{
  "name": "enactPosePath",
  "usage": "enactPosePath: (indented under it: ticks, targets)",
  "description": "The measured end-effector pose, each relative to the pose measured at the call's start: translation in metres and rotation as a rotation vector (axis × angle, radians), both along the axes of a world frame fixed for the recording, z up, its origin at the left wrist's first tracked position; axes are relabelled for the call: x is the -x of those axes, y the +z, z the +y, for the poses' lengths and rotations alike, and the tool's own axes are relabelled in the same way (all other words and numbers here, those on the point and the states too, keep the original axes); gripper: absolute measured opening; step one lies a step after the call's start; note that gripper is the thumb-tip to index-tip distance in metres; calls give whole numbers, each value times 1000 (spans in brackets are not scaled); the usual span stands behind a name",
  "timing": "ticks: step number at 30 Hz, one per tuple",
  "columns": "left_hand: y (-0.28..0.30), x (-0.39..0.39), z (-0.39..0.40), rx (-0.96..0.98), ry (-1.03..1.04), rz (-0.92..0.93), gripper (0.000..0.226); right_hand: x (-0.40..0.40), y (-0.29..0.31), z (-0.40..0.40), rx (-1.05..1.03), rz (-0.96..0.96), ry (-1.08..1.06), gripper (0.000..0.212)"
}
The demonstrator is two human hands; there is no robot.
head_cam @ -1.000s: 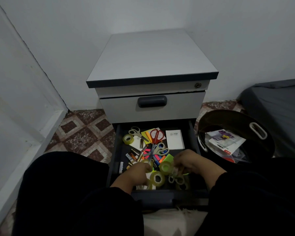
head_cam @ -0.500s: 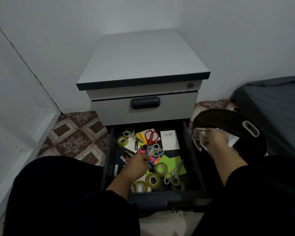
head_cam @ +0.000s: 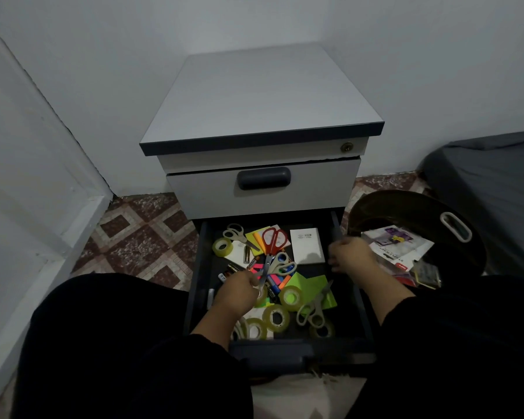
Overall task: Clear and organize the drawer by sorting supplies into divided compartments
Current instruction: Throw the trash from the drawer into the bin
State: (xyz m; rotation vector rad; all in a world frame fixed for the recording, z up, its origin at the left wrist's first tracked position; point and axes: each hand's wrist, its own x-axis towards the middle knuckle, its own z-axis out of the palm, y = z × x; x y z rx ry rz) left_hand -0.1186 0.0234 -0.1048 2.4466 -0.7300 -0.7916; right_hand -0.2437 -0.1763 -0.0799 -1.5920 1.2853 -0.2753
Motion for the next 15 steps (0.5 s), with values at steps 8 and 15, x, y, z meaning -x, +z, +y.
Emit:
enactPosePath:
  ticks: [8, 15]
  targets:
    - [-7, 6, -10, -64, -51, -46, 22, -14, -41, 29, 214, 430, 478, 32]
    - [-14, 0, -15, -106, -116, -84, 24, -19, -59, 27, 348, 616, 662, 38]
